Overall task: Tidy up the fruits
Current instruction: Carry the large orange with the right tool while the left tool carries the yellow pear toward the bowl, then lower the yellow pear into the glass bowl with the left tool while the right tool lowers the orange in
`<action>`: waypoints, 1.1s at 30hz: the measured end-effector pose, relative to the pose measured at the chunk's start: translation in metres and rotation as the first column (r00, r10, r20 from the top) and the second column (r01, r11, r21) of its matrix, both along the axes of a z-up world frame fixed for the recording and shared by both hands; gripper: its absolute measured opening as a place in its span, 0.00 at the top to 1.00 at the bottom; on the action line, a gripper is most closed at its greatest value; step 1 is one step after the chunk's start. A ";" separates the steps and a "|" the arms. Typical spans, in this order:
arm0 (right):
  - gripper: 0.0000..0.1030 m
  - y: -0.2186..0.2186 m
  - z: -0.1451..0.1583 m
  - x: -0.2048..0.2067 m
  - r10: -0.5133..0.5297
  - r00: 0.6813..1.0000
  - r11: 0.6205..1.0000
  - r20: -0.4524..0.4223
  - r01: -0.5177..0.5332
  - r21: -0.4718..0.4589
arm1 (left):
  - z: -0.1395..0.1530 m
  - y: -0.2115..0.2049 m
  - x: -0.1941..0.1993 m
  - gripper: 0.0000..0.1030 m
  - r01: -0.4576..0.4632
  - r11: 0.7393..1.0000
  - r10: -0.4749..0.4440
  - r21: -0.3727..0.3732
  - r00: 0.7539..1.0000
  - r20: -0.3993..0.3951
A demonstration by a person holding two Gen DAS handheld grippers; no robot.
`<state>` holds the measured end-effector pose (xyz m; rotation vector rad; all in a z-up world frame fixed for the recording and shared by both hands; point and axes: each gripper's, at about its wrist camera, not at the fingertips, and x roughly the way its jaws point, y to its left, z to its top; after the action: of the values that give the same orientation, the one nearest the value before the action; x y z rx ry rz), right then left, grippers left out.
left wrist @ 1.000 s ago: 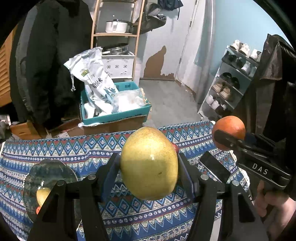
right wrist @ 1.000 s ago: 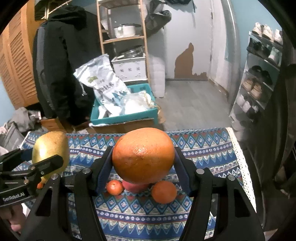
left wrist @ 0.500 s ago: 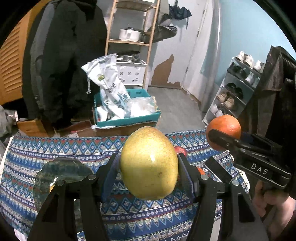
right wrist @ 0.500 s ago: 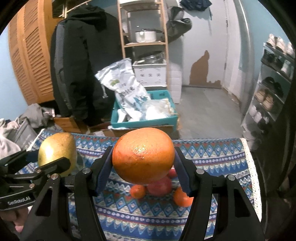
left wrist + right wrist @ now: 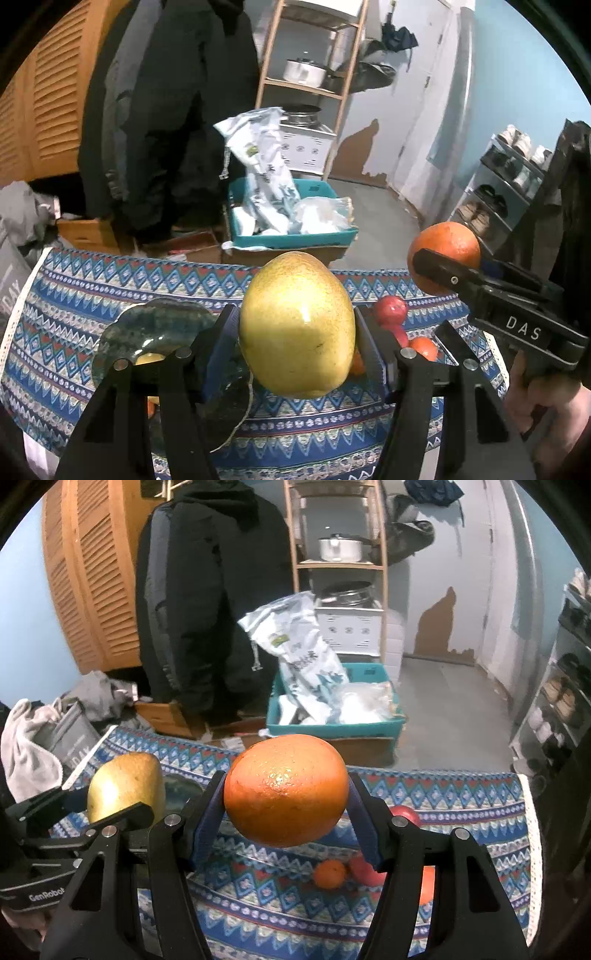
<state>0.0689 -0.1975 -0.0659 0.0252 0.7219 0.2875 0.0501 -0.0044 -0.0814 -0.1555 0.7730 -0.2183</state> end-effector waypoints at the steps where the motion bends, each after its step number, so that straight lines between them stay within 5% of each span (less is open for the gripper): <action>1: 0.38 0.005 0.000 0.001 0.007 1.000 1.000 -0.002 -0.007 0.000 | 0.000 0.005 -0.001 0.38 -0.009 1.000 0.009 -0.001 1.000 0.000; 20: 0.38 0.083 -0.018 0.031 0.122 0.991 0.993 -0.063 -0.122 0.000 | -0.030 0.089 0.007 0.38 -0.160 0.987 0.159 -0.015 0.985 -0.064; 33: 0.38 0.141 -0.063 0.056 0.197 0.968 0.980 -0.154 -0.200 -0.003 | -0.078 0.140 0.019 0.38 -0.256 0.966 0.256 0.017 0.954 -0.157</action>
<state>0.1249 -0.0569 -0.1284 -0.0435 0.8820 0.4749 0.0689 0.1353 -0.1591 -0.2768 0.9012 0.0399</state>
